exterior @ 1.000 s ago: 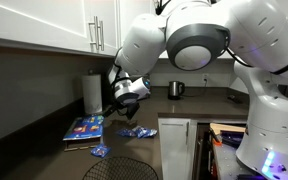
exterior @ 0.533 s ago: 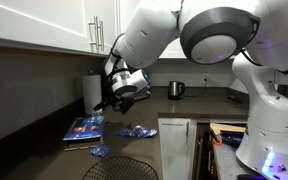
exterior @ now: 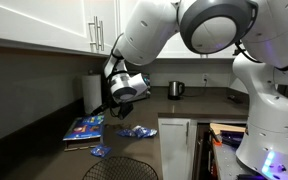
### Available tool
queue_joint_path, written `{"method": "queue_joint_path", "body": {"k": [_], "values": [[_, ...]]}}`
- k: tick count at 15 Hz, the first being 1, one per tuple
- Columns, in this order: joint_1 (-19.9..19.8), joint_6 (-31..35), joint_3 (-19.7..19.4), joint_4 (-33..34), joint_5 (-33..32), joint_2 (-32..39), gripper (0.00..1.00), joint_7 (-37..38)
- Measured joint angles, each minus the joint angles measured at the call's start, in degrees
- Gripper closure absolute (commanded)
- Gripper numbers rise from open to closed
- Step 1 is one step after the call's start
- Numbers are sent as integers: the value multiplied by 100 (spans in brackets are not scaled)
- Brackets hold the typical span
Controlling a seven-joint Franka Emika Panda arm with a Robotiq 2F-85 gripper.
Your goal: Push the blue box to the right
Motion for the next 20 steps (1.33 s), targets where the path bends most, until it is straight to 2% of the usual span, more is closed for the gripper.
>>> {"method": "queue_joint_path", "body": {"k": [6, 15, 20], "values": [[-543, 21, 659, 266, 0, 18, 0, -397], [-1683, 64, 1500, 964, -6, 11, 0, -1330], [-2110, 555, 1908, 1328, -6, -35, 0, -1853]]}}
